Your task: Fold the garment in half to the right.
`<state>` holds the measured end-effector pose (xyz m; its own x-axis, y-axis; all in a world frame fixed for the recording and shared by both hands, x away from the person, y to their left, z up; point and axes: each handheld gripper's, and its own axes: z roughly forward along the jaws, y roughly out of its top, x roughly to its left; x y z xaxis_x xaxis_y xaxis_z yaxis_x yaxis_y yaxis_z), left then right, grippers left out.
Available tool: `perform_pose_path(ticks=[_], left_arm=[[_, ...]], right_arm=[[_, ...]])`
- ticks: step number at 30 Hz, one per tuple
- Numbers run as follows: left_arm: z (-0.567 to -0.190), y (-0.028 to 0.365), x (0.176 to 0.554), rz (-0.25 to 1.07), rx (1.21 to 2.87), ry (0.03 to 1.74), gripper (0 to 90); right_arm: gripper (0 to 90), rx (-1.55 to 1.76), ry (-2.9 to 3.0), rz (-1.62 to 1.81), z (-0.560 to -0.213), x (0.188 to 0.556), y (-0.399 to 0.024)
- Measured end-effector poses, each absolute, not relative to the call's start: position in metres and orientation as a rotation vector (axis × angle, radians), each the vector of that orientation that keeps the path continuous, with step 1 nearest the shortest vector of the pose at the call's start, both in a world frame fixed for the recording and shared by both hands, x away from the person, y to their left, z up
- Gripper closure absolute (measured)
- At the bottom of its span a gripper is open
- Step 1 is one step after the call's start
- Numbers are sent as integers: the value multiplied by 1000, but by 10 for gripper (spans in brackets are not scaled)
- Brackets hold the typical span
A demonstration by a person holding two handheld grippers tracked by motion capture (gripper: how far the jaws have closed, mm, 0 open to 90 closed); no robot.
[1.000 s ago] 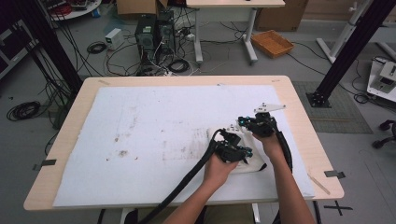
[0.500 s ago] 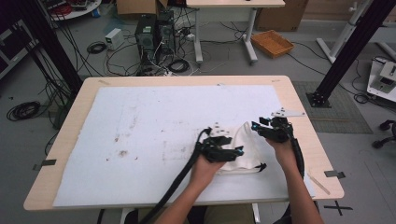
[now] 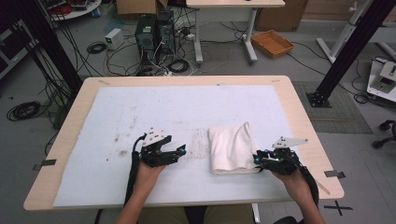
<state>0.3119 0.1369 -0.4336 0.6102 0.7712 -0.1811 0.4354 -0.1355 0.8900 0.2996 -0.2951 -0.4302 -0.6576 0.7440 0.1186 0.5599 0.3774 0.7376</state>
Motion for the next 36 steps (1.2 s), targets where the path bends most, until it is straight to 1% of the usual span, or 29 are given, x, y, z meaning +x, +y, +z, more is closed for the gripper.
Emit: perform_pose_path(ticks=[1, 2, 6, 10, 11, 12, 13, 15, 17, 20, 22, 25, 30, 32, 34, 36], left_arm=[[-434, 142, 310, 395, 1768, 988, 287], [-434, 146, 309, 401, 1769, 993, 287], [-434, 160, 305, 412, 1760, 1005, 287], [-436, 171, 303, 410, 1744, 1018, 287], [-436, 172, 303, 412, 1743, 1021, 287], [-436, 173, 303, 413, 1741, 1020, 287], [-435, 174, 303, 413, 1737, 1021, 287], [-435, 176, 302, 411, 1733, 1017, 287], [-435, 176, 302, 411, 1729, 1017, 287], [-436, 177, 303, 407, 1733, 1017, 287], [-437, 176, 303, 402, 1739, 1018, 288], [-438, 176, 302, 399, 1744, 1015, 287], [-439, 176, 302, 397, 1740, 1018, 287], [-439, 176, 303, 396, 1742, 1018, 287], [-439, 176, 304, 393, 1740, 1021, 288], [-440, 175, 304, 393, 1745, 1020, 288]], right_arm=[[854, 1153, 2428, 1101, -435, 298, -295], [897, 1150, 2425, 1081, -437, 297, -296], [900, 1174, 2384, 982, -433, 292, -305], [900, 1204, 2362, 966, -435, 288, -314], [868, 1216, 2362, 982, -436, 288, -315], [742, 1234, 2347, 994, -435, 287, -315], [665, 1247, 2315, 1010, -433, 287, -315], [620, 1222, 2258, 1052, -424, 286, -314], [617, 1162, 2221, 1104, -414, 284, -304], [636, 1048, 2256, 1197, -406, 282, -270], [664, 990, 2316, 1243, -410, 284, -242], [677, 945, 2413, 1222, -421, 293, -206], [743, 892, 2546, 1127, -437, 300, -171], [736, 859, 2551, 1127, -441, 296, -164], [708, 835, 2557, 1142, -441, 294, -163], [649, 857, 2557, 1189, -439, 294, -170]])
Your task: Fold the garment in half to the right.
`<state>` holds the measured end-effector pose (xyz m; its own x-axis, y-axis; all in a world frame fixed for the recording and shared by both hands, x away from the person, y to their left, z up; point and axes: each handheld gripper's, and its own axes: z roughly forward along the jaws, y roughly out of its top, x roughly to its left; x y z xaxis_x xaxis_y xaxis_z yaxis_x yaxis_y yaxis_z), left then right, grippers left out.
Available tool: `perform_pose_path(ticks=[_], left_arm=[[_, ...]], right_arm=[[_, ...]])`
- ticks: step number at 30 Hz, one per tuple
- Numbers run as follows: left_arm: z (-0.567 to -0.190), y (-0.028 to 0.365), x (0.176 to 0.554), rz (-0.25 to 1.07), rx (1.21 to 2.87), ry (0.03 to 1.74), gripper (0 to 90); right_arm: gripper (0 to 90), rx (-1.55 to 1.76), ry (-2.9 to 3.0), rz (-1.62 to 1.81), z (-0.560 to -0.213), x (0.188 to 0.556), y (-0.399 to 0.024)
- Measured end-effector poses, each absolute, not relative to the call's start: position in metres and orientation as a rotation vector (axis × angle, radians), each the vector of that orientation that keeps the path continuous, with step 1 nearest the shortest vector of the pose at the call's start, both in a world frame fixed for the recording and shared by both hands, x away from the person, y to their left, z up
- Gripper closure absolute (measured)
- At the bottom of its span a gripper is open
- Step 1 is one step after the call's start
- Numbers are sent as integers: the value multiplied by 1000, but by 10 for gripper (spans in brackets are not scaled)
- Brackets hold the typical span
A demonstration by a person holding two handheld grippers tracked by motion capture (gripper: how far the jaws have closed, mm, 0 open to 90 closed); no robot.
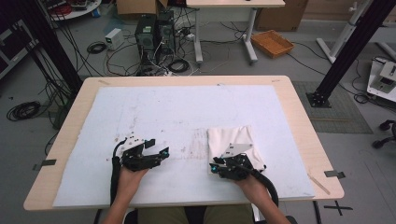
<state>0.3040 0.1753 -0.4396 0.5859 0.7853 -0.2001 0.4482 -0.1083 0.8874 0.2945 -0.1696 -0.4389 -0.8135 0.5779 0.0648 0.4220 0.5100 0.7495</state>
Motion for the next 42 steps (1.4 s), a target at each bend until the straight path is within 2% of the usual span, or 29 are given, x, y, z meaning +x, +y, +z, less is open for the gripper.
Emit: perform_pose_path(ticks=[4, 6, 10, 14, 18, 21, 22, 23, 25, 26, 31, 34, 39, 42], left_arm=[[-439, 176, 304, 394, 1745, 1016, 288], [-439, 176, 303, 396, 1741, 1019, 287], [-439, 176, 305, 394, 1739, 1021, 288], [-439, 176, 305, 397, 1736, 1023, 288], [-439, 176, 305, 399, 1734, 1020, 287], [-438, 177, 305, 403, 1737, 1015, 288], [-438, 177, 305, 403, 1733, 1018, 287], [-438, 178, 305, 405, 1732, 1018, 287], [-438, 178, 306, 407, 1726, 1018, 287], [-437, 179, 306, 408, 1725, 1014, 287], [-436, 181, 306, 416, 1710, 1000, 257], [-436, 183, 306, 420, 1709, 993, 257], [-434, 187, 305, 432, 1688, 970, 257], [-433, 191, 305, 448, 1672, 951, 257]], right_arm=[[636, 908, 2424, 1242, -424, 293, -202], [673, 973, 2345, 1163, -421, 294, -225], [702, 1108, 2294, 1004, -432, 300, -265], [709, 1151, 2293, 966, -444, 300, -287], [703, 1191, 2293, 968, -444, 299, -291], [583, 1180, 2254, 1024, -436, 298, -290], [582, 1156, 2223, 1076, -430, 298, -290], [609, 1121, 2195, 1125, -425, 300, -289], [726, 1051, 2196, 1134, -418, 311, -284], [745, 1042, 2204, 1146, -416, 319, -281], [743, 1164, 2217, 1149, -426, 372, -268], [743, 1224, 2244, 1056, -439, 389, -267], [662, 1277, 2216, 1043, -435, 385, -281], [546, 1251, 2138, 1153, -423, 367, -291]])
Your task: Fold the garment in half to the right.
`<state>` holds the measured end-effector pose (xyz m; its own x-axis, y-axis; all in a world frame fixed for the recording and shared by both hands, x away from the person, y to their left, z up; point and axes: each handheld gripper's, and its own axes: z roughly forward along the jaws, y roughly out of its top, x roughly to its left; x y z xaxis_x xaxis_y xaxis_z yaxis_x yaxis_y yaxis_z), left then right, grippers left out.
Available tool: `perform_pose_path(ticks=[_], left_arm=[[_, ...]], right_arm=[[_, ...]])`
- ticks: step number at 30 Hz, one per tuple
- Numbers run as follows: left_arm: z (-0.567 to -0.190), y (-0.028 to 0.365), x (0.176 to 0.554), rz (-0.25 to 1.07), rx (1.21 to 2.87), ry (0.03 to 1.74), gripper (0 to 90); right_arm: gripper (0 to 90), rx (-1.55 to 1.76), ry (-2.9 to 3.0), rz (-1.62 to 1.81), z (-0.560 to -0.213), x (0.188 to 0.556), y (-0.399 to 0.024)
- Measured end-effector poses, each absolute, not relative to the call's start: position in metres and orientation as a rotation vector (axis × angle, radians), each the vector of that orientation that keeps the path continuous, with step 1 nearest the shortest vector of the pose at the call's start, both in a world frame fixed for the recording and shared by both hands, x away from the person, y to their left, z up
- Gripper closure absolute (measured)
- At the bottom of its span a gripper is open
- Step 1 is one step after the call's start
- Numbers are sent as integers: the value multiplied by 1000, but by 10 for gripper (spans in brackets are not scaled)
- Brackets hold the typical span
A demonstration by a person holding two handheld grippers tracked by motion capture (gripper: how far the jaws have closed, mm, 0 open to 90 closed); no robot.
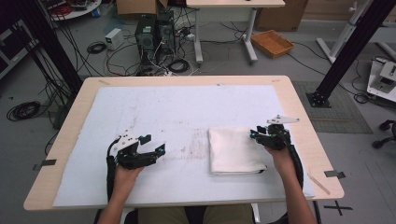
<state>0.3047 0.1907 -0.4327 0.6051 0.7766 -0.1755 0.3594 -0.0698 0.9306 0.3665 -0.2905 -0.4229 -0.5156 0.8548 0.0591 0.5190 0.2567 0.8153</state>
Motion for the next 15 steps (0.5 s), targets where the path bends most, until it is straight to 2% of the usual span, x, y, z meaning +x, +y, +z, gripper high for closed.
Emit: perform_pose_path(ticks=[3, 6, 15], left_arm=[[-432, 195, 305, 455, 1662, 926, 258], [-432, 198, 304, 496, 1662, 880, 258], [-431, 207, 301, 547, 1666, 817, 256]], right_arm=[[362, 1199, 2092, 1218, -418, 346, -298], [222, 1132, 2088, 1187, -418, 329, -302], [208, 1080, 2082, 1205, -418, 303, -314]])
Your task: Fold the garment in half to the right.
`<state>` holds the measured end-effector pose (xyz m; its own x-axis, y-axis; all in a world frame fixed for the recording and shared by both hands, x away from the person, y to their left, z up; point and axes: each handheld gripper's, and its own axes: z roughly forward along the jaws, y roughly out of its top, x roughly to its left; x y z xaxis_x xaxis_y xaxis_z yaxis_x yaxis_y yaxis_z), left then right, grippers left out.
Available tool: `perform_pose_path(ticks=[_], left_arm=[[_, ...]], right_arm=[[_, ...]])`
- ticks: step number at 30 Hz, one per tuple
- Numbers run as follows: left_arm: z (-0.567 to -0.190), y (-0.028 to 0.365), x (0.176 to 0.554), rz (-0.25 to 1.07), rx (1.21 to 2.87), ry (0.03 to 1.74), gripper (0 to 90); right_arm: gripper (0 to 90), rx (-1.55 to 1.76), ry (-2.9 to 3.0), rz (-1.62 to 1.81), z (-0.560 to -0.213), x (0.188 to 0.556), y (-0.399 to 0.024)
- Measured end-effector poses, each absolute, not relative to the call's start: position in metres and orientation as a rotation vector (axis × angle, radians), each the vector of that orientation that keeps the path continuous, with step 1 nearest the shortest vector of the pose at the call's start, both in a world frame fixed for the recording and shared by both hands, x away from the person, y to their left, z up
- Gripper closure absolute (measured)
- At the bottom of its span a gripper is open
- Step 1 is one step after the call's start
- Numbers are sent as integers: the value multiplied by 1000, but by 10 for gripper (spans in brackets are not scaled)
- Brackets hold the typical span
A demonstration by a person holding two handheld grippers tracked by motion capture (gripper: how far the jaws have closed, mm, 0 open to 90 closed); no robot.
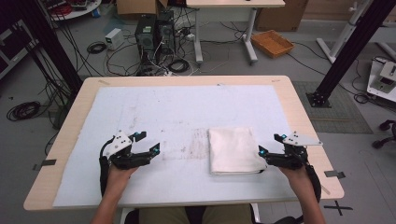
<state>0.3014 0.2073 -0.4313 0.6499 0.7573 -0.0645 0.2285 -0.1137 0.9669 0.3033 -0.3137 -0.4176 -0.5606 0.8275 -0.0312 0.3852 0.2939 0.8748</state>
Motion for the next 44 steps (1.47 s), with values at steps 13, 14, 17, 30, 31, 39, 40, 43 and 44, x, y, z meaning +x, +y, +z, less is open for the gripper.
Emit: perform_pose_path(ticks=[13, 14, 17, 30, 31, 39, 40, 43, 44], left_arm=[[-435, 214, 292, 559, 1631, 818, 256], [-436, 213, 292, 555, 1634, 818, 256], [-437, 212, 293, 550, 1643, 819, 256], [-439, 212, 294, 553, 1641, 819, 256], [-439, 212, 294, 552, 1642, 817, 256], [-439, 212, 294, 553, 1642, 825, 256], [-439, 212, 294, 555, 1641, 825, 256], [-439, 212, 294, 556, 1641, 827, 256], [-439, 212, 294, 555, 1640, 830, 256]], right_arm=[[208, 1013, 2056, 1187, -418, 287, -315], [208, 1017, 2053, 1189, -418, 287, -314], [208, 1013, 2050, 1184, -418, 288, -314], [208, 1033, 2044, 1183, -420, 288, -317], [208, 1029, 2044, 1183, -420, 288, -317], [209, 1033, 2045, 1183, -421, 289, -316], [208, 1031, 2045, 1182, -421, 289, -316], [208, 1033, 2041, 1186, -421, 289, -316], [209, 1032, 2044, 1186, -421, 289, -316]])
